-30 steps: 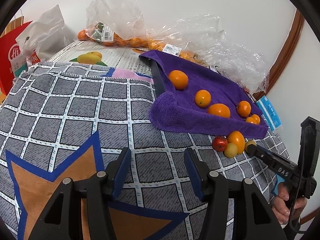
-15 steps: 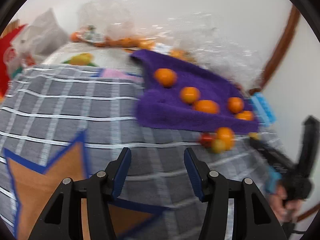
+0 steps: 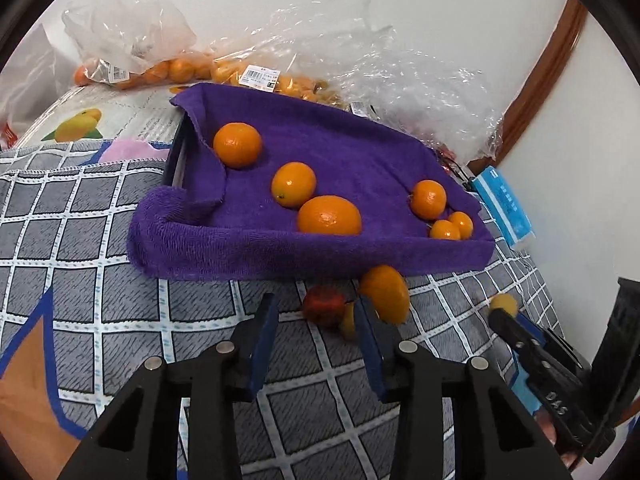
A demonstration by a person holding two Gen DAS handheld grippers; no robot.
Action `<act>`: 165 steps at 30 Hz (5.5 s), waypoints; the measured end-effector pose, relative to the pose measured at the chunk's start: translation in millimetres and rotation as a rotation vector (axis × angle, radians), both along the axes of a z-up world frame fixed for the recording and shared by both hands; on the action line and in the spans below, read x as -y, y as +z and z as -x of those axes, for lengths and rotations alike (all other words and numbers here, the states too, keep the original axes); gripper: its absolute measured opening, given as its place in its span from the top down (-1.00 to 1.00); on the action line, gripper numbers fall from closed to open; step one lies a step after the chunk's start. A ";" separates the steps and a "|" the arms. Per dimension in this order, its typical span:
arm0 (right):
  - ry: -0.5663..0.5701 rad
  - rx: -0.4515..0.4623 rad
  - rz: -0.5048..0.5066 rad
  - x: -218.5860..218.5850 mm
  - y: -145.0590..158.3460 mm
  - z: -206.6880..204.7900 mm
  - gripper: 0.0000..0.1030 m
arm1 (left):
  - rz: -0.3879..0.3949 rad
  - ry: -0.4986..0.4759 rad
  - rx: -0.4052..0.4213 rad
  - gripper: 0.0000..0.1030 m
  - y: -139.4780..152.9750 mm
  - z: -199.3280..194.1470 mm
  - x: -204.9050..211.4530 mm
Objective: Organize fruits
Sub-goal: 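Grasp a yellow round fruit with the right tool while the left tool approaches the row, then grasp a small red fruit with the left tool while the right tool holds the yellow fruit, then lift the yellow fruit and red fruit with both tools and carry them over the purple towel, then lower both fruits onto the towel and open both tools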
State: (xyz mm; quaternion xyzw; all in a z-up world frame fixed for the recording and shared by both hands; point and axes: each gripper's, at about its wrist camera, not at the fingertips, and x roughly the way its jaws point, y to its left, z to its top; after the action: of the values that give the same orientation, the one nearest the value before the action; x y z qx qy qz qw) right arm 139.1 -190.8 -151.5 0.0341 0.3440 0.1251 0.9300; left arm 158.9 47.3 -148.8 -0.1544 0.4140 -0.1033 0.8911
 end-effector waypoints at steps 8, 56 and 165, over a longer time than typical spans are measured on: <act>0.008 -0.024 -0.008 -1.0 -3.8 -4.4 0.48 | 0.008 -0.016 -0.026 0.50 -9.8 -12.0 8.0; 0.025 0.013 -0.036 0.7 -0.4 2.2 0.48 | -0.032 0.058 0.164 0.54 9.6 29.4 -27.1; 0.073 -0.041 0.051 -61.7 -0.3 -107.4 0.48 | -0.003 0.149 0.093 0.54 10.1 -79.8 -43.6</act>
State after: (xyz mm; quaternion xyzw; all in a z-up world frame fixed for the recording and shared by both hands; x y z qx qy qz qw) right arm 246.4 -129.0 -151.9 0.0004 0.3670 0.1495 0.9181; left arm 238.7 90.9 -138.6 -0.1785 0.3600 -0.0432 0.9147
